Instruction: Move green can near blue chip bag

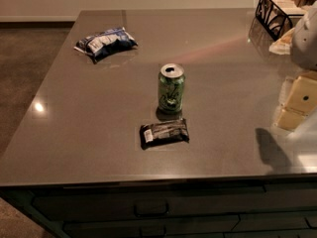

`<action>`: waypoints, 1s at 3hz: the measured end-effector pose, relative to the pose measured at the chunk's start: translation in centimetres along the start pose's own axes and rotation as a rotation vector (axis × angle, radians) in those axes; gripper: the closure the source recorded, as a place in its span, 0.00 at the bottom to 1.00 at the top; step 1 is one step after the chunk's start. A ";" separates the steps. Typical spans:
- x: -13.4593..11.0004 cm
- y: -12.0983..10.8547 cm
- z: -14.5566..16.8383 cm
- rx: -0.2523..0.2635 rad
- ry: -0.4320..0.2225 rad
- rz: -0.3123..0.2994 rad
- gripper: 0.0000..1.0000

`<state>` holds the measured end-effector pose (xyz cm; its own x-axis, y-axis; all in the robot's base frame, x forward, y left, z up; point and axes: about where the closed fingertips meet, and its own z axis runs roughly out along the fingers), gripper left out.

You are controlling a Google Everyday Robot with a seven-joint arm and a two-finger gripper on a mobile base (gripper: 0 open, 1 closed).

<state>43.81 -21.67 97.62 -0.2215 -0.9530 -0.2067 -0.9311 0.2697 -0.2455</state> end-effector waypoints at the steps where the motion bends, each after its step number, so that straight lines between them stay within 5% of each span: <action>1: 0.0 0.0 0.0 0.002 -0.001 0.000 0.00; 3: -6.0 -2.2 2.9 -0.014 -0.123 0.044 0.00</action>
Offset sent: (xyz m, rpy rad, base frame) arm 0.0408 0.0515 -0.0086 0.1536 0.0163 -0.0153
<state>47.99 -16.15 96.61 -0.2260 -0.9158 -0.3320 -0.9254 0.3083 -0.2204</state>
